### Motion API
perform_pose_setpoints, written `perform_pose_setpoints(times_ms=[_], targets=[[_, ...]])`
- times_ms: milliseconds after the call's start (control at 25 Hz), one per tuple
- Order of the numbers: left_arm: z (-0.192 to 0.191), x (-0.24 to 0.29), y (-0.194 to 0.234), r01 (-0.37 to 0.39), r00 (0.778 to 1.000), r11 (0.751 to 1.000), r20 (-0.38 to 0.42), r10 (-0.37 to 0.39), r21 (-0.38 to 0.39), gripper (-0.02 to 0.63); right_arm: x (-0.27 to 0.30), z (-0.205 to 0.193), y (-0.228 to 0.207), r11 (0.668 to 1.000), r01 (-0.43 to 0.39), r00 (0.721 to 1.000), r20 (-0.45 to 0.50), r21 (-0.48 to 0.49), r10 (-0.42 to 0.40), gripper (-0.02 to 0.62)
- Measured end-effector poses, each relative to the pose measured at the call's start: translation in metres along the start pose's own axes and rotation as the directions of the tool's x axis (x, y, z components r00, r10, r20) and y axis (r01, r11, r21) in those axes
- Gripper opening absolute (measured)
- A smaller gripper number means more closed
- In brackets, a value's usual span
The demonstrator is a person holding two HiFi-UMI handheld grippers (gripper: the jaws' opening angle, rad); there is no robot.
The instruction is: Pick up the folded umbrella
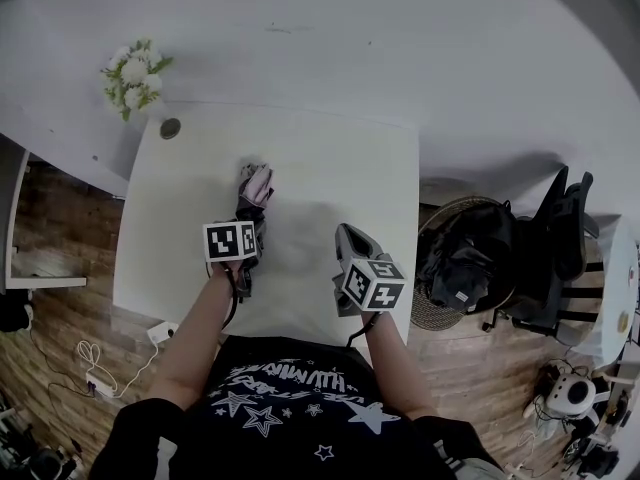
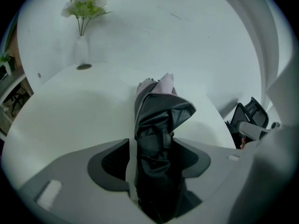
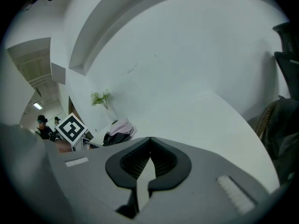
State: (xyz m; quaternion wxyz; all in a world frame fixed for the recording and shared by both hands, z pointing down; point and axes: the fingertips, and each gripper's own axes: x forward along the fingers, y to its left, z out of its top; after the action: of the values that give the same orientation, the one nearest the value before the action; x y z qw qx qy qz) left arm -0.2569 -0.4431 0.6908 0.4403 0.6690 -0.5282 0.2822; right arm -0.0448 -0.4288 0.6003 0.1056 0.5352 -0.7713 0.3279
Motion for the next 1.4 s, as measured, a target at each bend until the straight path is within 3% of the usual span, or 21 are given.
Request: perform_pose_setpoints(times_ms=[40,80,640,960,1400], targets=[[0.000,0.000,0.000,0.006,1.000,1.000,0.000,-0.006,-0.001,0.275,0.000,0.000,0.001,1.000,-0.002,1.000,0.000,0.001,0.002,0.017],[0.000,0.000,0.000,0.016,1.000,1.000,0.001,-0.016,-0.003,0.221,0.000,0.000,0.002,1.000,-0.005,1.000,0.000,-0.001,0.005,0.017],[0.000,-0.015,-0.005,0.103,0.995,0.993,0.022,-0.102,-0.052,0.210,-0.013,0.013,0.007,0.997,-0.025,1.000,0.009,-0.076,0.026,0.017],[0.013,-0.054,-0.027,0.216,0.969,0.974,0.138,-0.204,-0.072,0.210,-0.019,0.020,0.014,0.994,-0.064,0.998,0.019,-0.090,0.066,0.017],[-0.003,-0.104,-0.061,0.279,0.929,0.956,0.276,-0.245,-0.091,0.210,-0.044,0.017,0.020,0.977,-0.158,0.987,0.001,-0.141,0.159,0.017]])
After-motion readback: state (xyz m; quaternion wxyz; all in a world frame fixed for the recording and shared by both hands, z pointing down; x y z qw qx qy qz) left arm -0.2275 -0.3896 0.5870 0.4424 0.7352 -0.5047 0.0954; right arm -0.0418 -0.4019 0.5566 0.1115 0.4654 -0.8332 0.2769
